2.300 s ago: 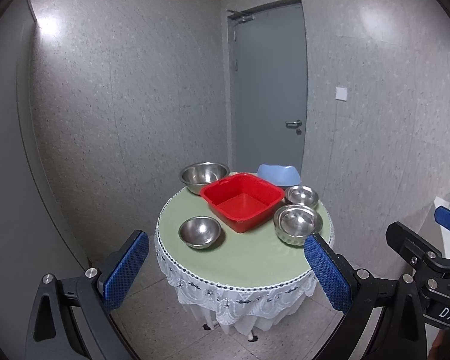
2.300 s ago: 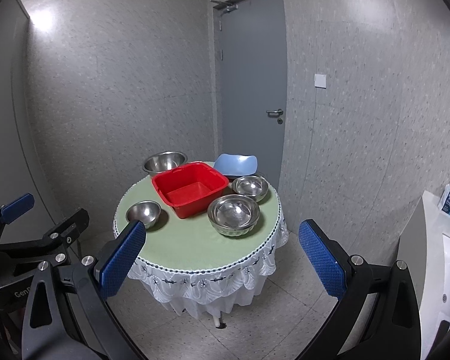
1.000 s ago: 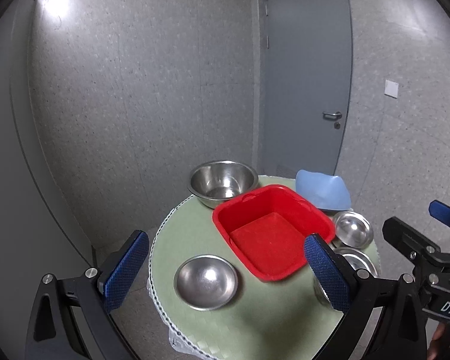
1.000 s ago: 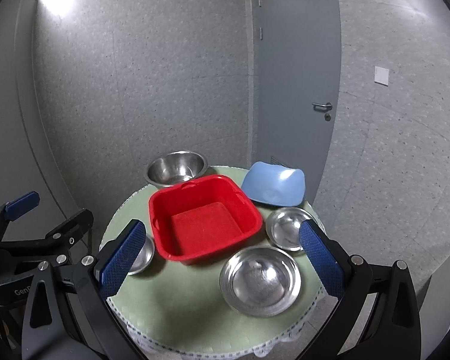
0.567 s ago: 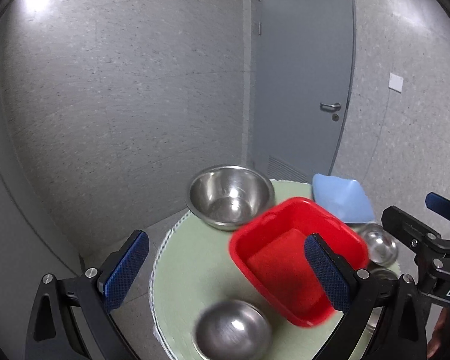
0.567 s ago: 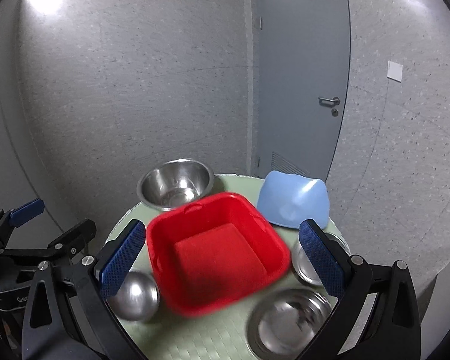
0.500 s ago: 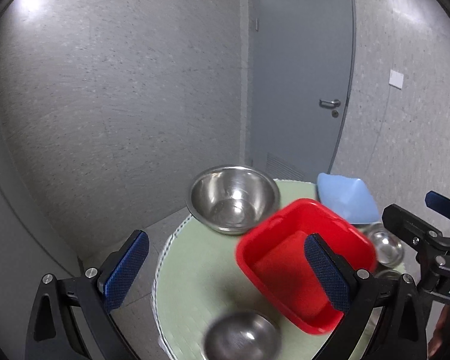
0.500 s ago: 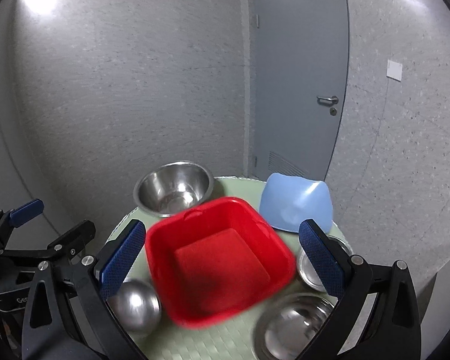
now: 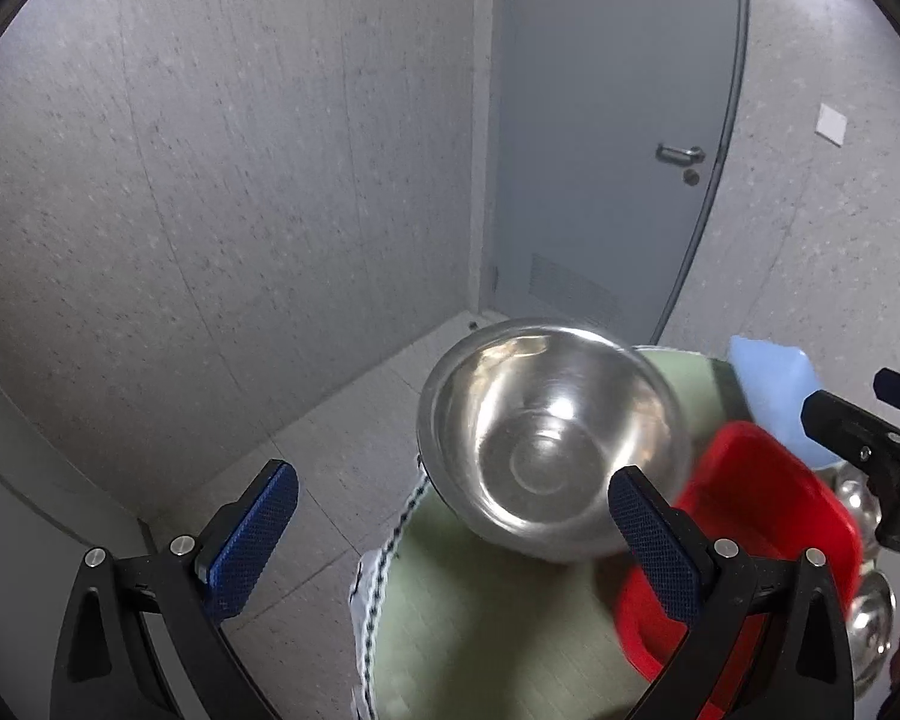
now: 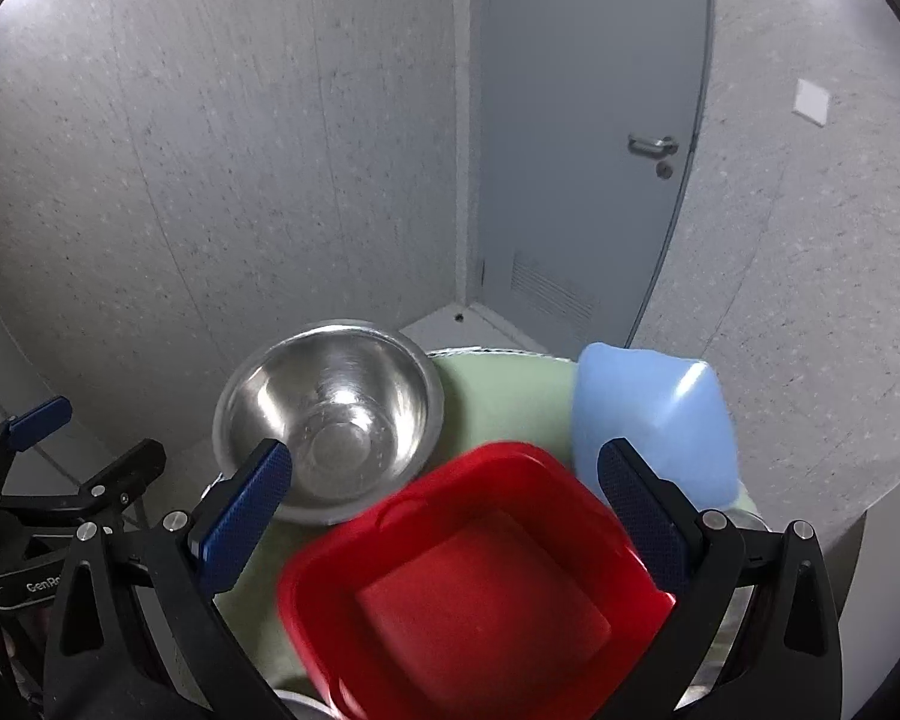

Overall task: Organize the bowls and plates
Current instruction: 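Reach both grippers to the rim of the large steel bowl, then close both grippers on the large steel bowl rim and lift it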

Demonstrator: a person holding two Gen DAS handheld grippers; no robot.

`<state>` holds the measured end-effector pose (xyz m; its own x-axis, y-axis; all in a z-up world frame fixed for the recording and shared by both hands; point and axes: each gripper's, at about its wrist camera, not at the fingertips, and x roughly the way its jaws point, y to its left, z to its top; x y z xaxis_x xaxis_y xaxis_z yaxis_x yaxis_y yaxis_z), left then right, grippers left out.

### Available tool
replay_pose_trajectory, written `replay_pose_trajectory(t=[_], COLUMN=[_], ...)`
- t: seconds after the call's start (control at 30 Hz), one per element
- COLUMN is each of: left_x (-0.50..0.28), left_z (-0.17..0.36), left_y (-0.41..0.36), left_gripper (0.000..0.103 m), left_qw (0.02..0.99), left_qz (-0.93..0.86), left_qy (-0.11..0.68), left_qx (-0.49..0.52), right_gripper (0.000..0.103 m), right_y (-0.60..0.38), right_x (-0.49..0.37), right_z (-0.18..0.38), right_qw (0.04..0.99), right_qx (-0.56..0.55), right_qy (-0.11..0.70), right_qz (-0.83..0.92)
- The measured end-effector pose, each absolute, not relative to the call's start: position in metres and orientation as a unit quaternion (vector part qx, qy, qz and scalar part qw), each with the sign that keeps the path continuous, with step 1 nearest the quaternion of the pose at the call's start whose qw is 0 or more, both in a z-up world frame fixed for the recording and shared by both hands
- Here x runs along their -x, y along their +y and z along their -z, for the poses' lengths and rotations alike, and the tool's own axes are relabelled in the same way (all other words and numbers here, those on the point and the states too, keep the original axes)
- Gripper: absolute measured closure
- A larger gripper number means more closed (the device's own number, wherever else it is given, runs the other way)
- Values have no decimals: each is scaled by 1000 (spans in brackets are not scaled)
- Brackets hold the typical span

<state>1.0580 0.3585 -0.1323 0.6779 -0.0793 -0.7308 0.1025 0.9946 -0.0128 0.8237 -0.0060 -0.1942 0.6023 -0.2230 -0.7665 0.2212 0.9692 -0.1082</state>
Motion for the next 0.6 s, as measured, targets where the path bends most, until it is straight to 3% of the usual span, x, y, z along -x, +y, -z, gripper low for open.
replay_pose_trajectory(t=[0.3,0.47,0.6], left_x=[-1177,-1235,-1262], left_z=[194,232,251], left_y=[380,383,381], left_gripper=[5,27,48], left_qw=[890,869,858], left_qz=[56,77,92], left_qy=[452,489,506], left_qx=[-2,-1,5], right_gripper=[0,0,11], right_y=[-27,-39,-47], right_x=[-906,-935,-949], right_z=[264,298,318], right_qw=[851,831,819], right_qx=[-5,-5,-15], right_qy=[509,543,564], right_qz=[128,122,105])
